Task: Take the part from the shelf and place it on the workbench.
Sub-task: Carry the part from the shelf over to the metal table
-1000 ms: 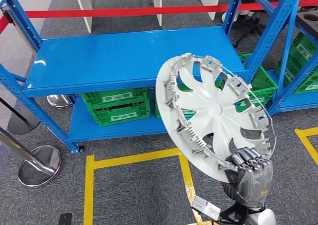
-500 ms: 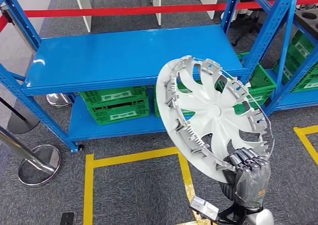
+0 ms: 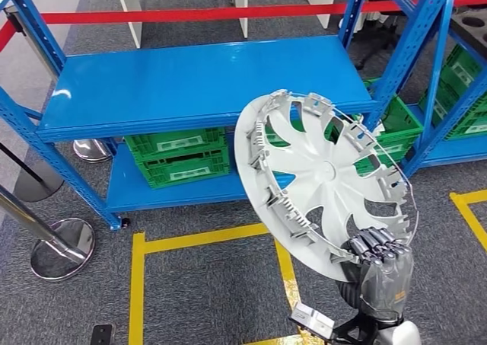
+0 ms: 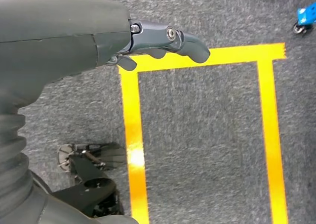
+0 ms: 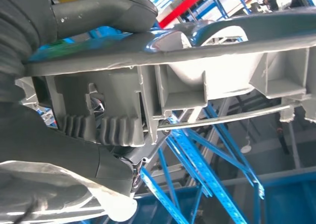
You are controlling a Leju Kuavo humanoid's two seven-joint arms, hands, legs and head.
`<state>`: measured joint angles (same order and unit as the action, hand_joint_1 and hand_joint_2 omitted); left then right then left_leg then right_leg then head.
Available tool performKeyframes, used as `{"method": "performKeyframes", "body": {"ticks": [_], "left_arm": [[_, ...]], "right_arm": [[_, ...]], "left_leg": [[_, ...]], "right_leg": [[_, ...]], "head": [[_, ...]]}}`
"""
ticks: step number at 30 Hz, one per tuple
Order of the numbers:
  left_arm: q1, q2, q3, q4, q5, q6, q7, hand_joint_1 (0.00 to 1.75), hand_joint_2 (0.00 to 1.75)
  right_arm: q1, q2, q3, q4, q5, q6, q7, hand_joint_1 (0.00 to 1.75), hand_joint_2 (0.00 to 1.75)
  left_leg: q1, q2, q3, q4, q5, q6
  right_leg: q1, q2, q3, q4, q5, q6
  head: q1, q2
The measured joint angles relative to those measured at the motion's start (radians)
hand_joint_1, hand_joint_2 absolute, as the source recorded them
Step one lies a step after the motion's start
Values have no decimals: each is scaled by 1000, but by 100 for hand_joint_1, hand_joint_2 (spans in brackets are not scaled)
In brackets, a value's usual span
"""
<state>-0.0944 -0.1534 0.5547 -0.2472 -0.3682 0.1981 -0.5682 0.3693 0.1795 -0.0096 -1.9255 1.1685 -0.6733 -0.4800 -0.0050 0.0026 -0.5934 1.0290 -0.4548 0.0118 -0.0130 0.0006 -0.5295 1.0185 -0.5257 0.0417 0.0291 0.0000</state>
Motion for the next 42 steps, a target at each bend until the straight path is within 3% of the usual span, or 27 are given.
{"method": "performKeyframes", "body": {"ticks": [2, 3, 4, 6, 8, 9, 10, 12, 14, 17, 18, 20, 22, 23, 24, 25, 26, 28, 30, 32, 34, 38, 39, 40, 42], "left_arm": [[2, 0, 0, 0, -1, -1, 2, 0, 175], [2, 0, 0, 0, -1, -1, 4, 0, 175], [3, 0, 0, 0, -1, -1, 6, 0, 175], [3, 1, 0, 0, -3, -2, 9, 0, 175], [3, 0, 0, 0, -5, -3, 10, 0, 175], [4, 0, 0, 0, -6, -4, 11, 0, 175], [3, 0, 0, 0, -6, -4, 11, 0, 175], [2, 1, 0, 0, -7, -5, 12, 0, 175], [1, 2, 0, 0, -8, -5, 12, 0, 175], [4, 1, 0, 0, -9, -5, 12, 0, 175], [4, 1, 0, 0, -9, -5, 12, 0, 175], [3, 1, 1, 0, -10, -3, 11, 0, 175], [4, 0, 1, 0, -13, -3, 11, 0, 175], [5, -1, 1, 0, -16, -3, 11, 0, 175], [6, -1, 1, 0, -18, -3, 11, 0, 175], [6, -2, 1, 0, -19, -3, 11, 0, 175], [6, -2, 1, 0, -20, -3, 11, 0, 175], [3, -2, 1, 0, -21, -3, 11, 0, 175], [0, -3, 1, 0, -22, -3, 12, 0, 175], [-1, -2, 1, 0, -22, -2, 12, 0, 175], [0, -1, 1, 0, -22, -2, 12, 0, 175], [1, -1, 1, 0, -22, -2, 12, 0, 175], [2, -1, 1, 0, -22, -2, 12, 0, 175], [3, -1, 1, 0, -22, -2, 12, 0, 175], [4, -1, 1, 0, -22, -2, 12, 0, 175]], "right_arm": [[3, 0, 0, 0, 2, 0, 1, 175, 175], [3, -1, 0, 0, 4, 0, 2, 175, 175], [3, -1, 0, 0, 6, 0, 2, 175, 175], [3, -1, 0, 0, 9, 0, 2, 175, 175], [4, -1, 0, 0, 10, 0, 4, 175, 175], [5, -1, 0, 0, 8, 0, 5, 175, 175], [6, -1, 1, 0, 5, 0, 7, 175, 175], [7, -1, 1, 0, -1, 0, 8, 175, 175], [7, -1, 1, 0, -4, 0, 8, 175, 175], [7, -1, 5, 0, -14, 0, 7, 175, 175], [8, -1, 5, 0, -22, 0, 4, 175, 175], [8, -1, 6, 0, -40, 0, -4, 175, 175], [8, -1, 5, 0, -43, 0, -8, 175, 175], [8, -1, 5, 0, -36, 0, -5, 175, 175], [8, -1, 5, 1, -25, 0, 0, 175, 175], [9, -1, 5, 1, -13, 0, 7, 175, 175], [9, -1, 5, 2, -2, 0, 15, 175, 175], [9, -1, 5, 2, 10, 0, 26, 175, 175], [12, -1, 5, 2, 17, 0, 30, 175, 175], [15, -1, 4, 2, 20, 0, 33, 175, 175], [15, -1, 4, 2, 20, 0, 35, 175, 175], [14, -1, 4, 2, 19, 0, 36, 175, 175], [15, -1, 4, 2, 19, 0, 36, 175, 175], [15, -1, 4, 2, 19, 0, 36, 175, 175], [14, -1, 4, 2, 20, 0, 36, 175, 175]], "left_leg": [[2, 0, -8, 5, -1, -11], [3, -1, -16, 20, -18, -17], [4, -1, -29, 54, -47, -22], [7, -1, -69, 174, -127, -30], [8, -1, -89, 268, -171, -33], [9, -1, -74, 263, -165, -31], [8, -1, -41, 218, -143, -28], [6, -1, 49, 73, -93, -16], [1, -1, 95, -18, -77, -7], [0, -1, 92, -34, -70, 5], [2, 0, 91, -38, -63, 12], [6, 2, 87, -44, -52, 22], [5, 2, 78, -43, -47, 26], [5, 2, 75, -42, -45, 25], [5, -1, 74, -41, -44, 25], [5, -5, 73, -40, -44, 24], [6, -10, 73, -38, -44, 23], [4, -23, 67, -31, -45, 15], [3, -37, 53, -24, -41, 2], [6, -52, 42, -19, -38, -9], [7, -47, 27, 12, -61, -19], [11, -19, -74, 238, -165, -33], [12, -17, -85, 263, -164, -33], [12, -15, -79, 249, -144, -31], [9, 6, -22, 128, -72, -24]], "right_leg": [[-1, -1, -11, 0, 8, -15], [-3, -3, -17, -1, 13, -23], [-5, -4, -24, -3, 18, -32], [-5, -6, -39, -3, 29, -41], [-3, -7, -54, -3, 40, -43], [-2, -7, -60, -3, 45, -43], [0, -6, -65, -2, 50, -42], [3, -6, -70, -2, 58, -38], [5, -6, -77, 0, 66, -30], [3, -6, -86, 1, 75, -12], [3, -6, -92, 9, 66, -7], [1, -4, -127, 83, 12, 1], [1, -4, -178, 214, -55, 8], [1, -4, -194, 260, -71, 10], [0, -4, -192, 270, -66, 11], [0, -3, -170, 241, -45, 11], [-2, 4, -132, 178, -13, 10], [-8, 41, -58, 48, 24, 6], [-10, 64, -31, -1, 24, 1], [-9, 48, -32, -3, 25, -8], [-12, 27, -30, -6, 26, -18], [-9, -18, -28, -8, 24, -32], [-8, -28, -27, -7, 23, -32], [-7, -38, -26, -7, 22, -33], [-6, -56, -22, -7, 20, -32]], "head": [[-1, 0], [-2, 0], [-4, 0], [-6, 0], [-6, 0], [-6, 0], [-6, 0], [-6, 0], [-5, 0], [-5, 0], [-5, 0], [-3, 0], [-2, 0], [-2, 0], [-2, 0], [-2, 0], [-2, 0], [-3, 0], [-4, 0], [-4, 0], [-7, 0], [-13, 0], [-13, 0], [-13, 0], [-13, 0]]}}
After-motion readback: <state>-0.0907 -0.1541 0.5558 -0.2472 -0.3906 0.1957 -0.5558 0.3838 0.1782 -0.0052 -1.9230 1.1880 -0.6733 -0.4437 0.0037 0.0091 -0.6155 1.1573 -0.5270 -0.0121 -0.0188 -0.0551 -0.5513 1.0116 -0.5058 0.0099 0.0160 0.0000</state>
